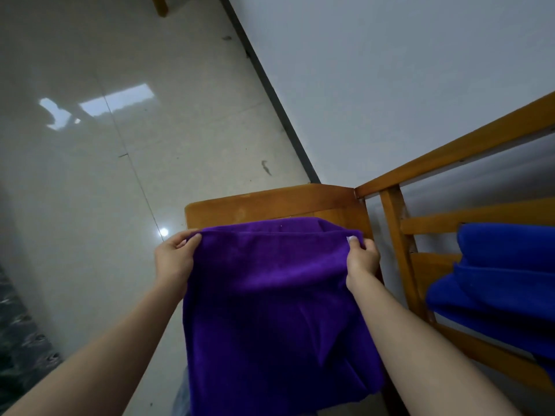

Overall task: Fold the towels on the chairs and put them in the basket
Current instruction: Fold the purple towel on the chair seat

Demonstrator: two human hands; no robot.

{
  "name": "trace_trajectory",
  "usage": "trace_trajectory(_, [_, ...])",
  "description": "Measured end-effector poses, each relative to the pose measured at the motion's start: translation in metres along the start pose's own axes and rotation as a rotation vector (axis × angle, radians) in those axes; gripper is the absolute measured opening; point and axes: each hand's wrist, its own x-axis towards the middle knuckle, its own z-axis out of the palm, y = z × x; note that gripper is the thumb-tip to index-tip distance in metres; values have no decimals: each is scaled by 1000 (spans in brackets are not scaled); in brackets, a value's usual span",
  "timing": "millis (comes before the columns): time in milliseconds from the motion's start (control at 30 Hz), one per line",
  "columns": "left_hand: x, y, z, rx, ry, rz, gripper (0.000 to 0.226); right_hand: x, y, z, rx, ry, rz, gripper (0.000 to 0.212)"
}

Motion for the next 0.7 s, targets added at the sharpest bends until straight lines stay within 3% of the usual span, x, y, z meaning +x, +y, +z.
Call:
trace_trajectory(167, [12, -5, 6, 227, 51, 35, 13, 12, 3, 3, -256, 38, -146, 20])
trace_trajectory(367, [15, -3, 7, 537, 100, 223, 17, 11, -12, 10, -352, 56, -121, 45])
trace_trajectory(533, [7, -4, 17, 718, -51, 401, 20, 17, -16, 9, -426, -28, -129, 18])
trace_trajectory(700, [9, -3, 18, 727, 8, 359, 20, 14, -13, 5, -342, -39, -163, 21])
